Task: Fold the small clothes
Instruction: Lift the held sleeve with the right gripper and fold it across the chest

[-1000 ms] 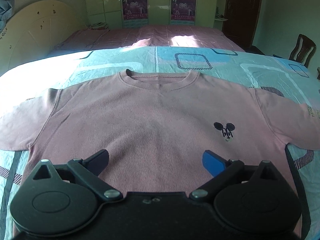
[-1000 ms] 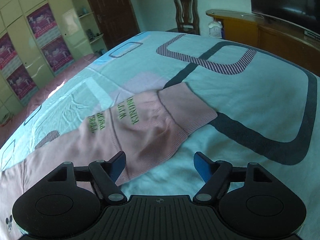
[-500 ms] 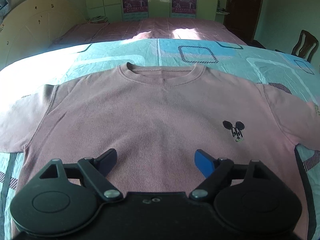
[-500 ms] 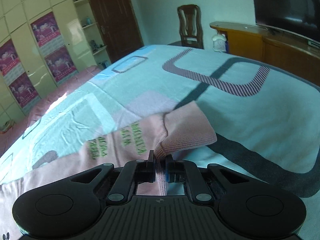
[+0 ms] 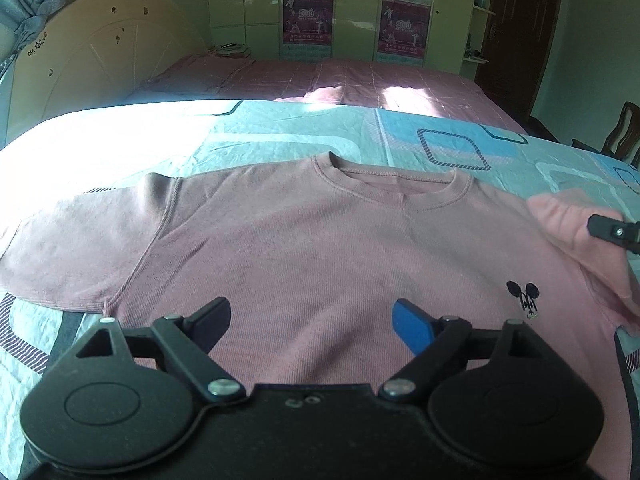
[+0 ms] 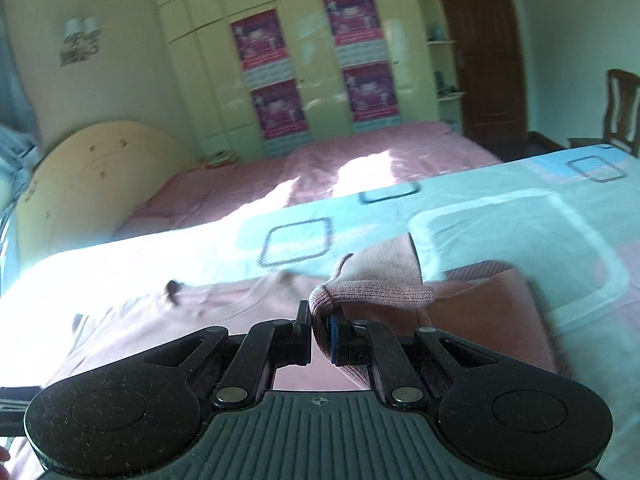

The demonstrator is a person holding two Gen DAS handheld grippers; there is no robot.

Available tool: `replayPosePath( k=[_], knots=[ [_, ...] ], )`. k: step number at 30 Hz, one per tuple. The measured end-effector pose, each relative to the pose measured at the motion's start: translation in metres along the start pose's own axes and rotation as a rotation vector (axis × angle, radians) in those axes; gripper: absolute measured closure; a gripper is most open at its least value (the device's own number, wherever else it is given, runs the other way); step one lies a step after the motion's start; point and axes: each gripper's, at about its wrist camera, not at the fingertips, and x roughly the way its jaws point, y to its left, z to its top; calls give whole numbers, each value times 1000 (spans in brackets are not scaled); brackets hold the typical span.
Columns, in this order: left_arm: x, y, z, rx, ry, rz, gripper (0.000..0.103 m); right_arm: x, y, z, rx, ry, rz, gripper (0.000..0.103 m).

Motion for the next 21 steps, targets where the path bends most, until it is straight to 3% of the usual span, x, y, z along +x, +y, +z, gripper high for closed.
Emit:
replayPosePath(
  k=[5,6,7,9,12,15,18,20,21],
  knots=[
    [5,17,0,-13,8,-11,16,40,49,-41,-54,144,83,94],
    [6,18,1,-14,11,-24,16,43,54,-44,-64,164,84,83],
    [8,17,1,-10,14,-39,16,41,55,-46,-58,169,99,58],
    [10,9,1,10,18,-78,15,29,50,-42,-42,131,118,37],
    [16,-10,0,42,33,-154,12,7,37,-32,-47,83,70,37],
    [30,-37,-7,72,92,-263,12,-15,10,-32,-56,70,-53,37],
    [52,-53,-13,56,160,-311,21,-36,-20,-42,-67,79,-183,37],
    [66,-54,-15,0,190,-341,34,-46,-38,-51,-41,97,-235,37],
    [70,-53,-15,-33,187,-350,35,-50,-48,-56,-24,109,-261,37]
  ],
)
